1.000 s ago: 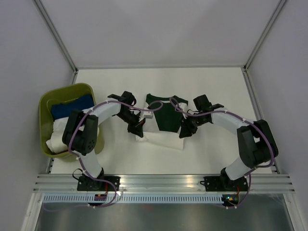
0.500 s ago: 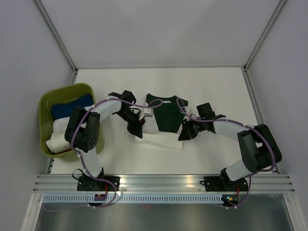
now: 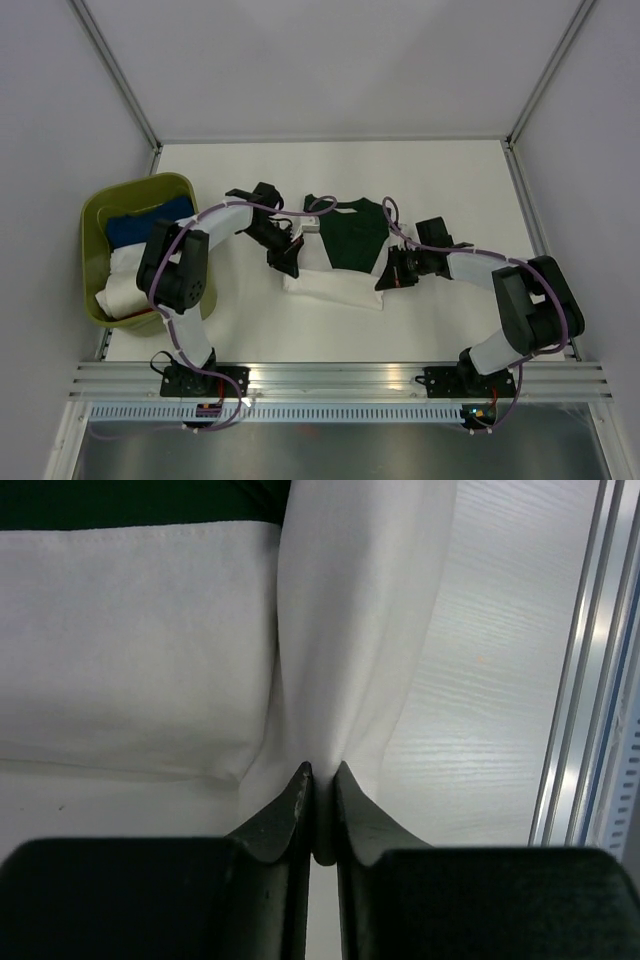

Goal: Roll the t-shirts
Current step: Roll the tshirt

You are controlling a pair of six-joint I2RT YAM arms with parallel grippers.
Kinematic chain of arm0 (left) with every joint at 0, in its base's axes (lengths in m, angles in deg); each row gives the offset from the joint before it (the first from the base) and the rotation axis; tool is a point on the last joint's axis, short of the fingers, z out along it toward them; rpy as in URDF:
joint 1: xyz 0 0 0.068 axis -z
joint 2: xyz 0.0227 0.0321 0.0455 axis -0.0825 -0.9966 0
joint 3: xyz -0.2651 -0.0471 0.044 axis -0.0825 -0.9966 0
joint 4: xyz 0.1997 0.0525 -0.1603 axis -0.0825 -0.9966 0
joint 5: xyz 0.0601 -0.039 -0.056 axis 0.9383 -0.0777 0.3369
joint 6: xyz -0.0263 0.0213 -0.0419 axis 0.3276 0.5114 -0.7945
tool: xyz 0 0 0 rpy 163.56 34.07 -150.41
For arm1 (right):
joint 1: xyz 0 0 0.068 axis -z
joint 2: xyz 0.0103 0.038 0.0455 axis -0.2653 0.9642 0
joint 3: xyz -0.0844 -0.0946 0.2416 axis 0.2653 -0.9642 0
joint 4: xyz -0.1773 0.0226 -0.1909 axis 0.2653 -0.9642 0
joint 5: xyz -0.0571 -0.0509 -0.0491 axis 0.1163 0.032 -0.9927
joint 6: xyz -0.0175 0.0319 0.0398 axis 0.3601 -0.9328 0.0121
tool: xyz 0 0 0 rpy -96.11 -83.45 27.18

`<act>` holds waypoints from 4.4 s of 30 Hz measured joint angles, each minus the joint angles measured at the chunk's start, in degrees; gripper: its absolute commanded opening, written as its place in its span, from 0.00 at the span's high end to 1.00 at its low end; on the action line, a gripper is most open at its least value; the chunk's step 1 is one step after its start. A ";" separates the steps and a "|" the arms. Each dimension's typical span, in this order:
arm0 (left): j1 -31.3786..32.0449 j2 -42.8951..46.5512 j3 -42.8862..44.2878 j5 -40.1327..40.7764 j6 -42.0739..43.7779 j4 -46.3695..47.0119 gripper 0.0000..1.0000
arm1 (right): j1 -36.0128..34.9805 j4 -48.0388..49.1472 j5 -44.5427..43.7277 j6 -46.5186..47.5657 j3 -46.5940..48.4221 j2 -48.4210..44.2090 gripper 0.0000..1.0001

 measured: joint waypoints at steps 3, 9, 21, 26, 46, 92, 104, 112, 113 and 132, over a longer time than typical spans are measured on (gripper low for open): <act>0.04 -1.46 0.24 0.26 -4.37 3.72 0.95 | 0.98 0.48 -2.58 -0.39 -0.74 -0.74 0.77; 0.15 -3.15 0.85 4.87 -11.45 7.63 0.88 | 1.51 -2.23 -12.85 3.93 -1.05 -7.41 0.55; 0.79 -3.13 0.85 7.32 -14.99 9.05 0.84 | -28.61 -1.27 -37.57 34.75 -6.08 -35.98 0.34; 1.53 -3.10 0.85 8.22 -15.17 9.40 0.82 | -42.97 -1.01 -50.71 41.92 -7.61 -26.16 0.23; 1.95 3.26 -0.46 8.17 -10.62 9.84 0.48 | -40.92 0.70 -55.21 39.06 -2.56 -8.00 1.00; 4.94 8.90 1.22 2.05 18.47 -7.67 0.97 | -7.37 -8.63 5.25 11.37 -0.33 -13.46 1.00; 3.32 -10.08 14.49 -0.15 10.80 -12.04 0.82 | 3.34 -2.49 7.52 4.61 -1.18 -2.89 0.67; 3.06 -12.24 15.85 1.44 8.94 -12.87 0.80 | 9.31 -3.89 4.52 6.78 0.26 -6.21 0.40; 3.04 -12.24 16.06 1.53 8.74 -12.92 0.80 | 9.03 -2.84 4.33 6.56 -0.52 -8.61 0.39; 2.29 -12.98 17.97 5.05 1.64 -8.26 0.58 | 1.99 16.81 -5.90 -8.07 -9.94 -10.16 0.99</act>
